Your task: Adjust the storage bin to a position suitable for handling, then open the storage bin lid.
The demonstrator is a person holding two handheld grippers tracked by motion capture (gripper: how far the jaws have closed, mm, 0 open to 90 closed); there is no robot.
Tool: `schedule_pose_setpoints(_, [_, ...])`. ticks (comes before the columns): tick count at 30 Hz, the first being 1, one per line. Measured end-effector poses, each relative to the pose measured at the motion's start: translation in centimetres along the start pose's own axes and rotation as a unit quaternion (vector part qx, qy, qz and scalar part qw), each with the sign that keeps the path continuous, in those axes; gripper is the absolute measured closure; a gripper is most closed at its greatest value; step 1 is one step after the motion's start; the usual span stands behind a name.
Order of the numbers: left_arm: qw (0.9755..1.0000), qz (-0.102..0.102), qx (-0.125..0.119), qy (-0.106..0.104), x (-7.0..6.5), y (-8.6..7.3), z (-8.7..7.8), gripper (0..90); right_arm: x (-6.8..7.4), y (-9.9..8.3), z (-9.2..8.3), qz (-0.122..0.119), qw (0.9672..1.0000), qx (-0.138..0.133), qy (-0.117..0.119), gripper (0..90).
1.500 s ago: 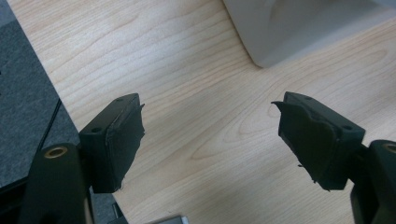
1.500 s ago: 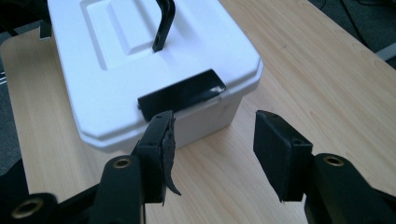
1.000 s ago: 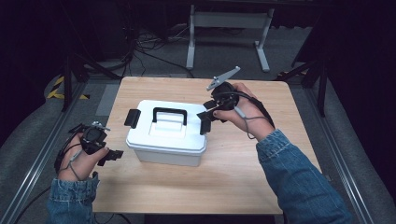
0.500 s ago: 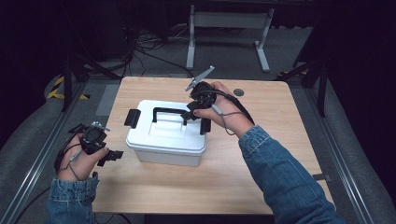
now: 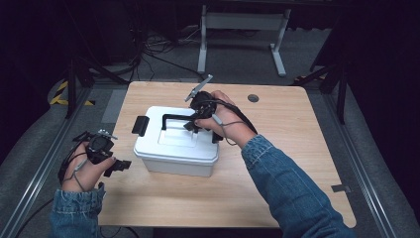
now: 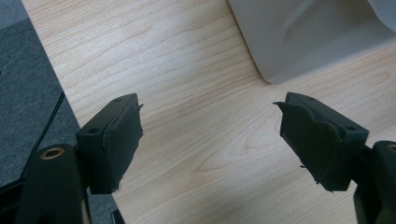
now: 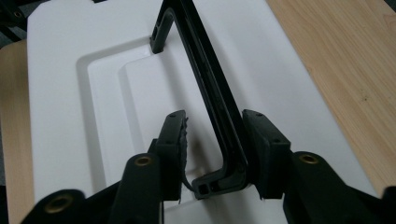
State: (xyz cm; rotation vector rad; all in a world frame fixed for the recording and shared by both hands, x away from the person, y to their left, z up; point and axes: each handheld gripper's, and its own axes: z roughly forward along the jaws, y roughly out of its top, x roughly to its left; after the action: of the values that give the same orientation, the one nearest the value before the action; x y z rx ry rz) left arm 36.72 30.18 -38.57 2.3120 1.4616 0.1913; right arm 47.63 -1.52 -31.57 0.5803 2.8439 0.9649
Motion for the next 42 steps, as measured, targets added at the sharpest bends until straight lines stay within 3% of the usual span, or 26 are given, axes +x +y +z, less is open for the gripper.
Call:
schedule_pose_setpoints(4, [1.0000,0.000,0.000,0.000,0.0,0.0,0.1,21.4,0.1,0.1,-0.1,-0.011,0.9999,0.003,-0.008,71.6])
schedule_pose_setpoints(9, [1.0000,-0.001,0.003,-0.002,-0.1,0.0,0.2,21.3,0.3,0.1,-0.5,-0.025,0.9997,0.004,0.006,77.9])
schedule_pose_setpoints(33, [0.9999,0.007,0.007,-0.005,0.1,0.3,0.5,20.9,0.9,0.1,-0.7,-0.079,0.9967,0.010,0.016,81.6])
schedule_pose_setpoints(42, [0.9999,0.006,0.010,-0.010,0.0,0.3,0.6,20.9,1.1,0.4,-1.5,-0.104,0.9943,-0.016,0.019,83.3])
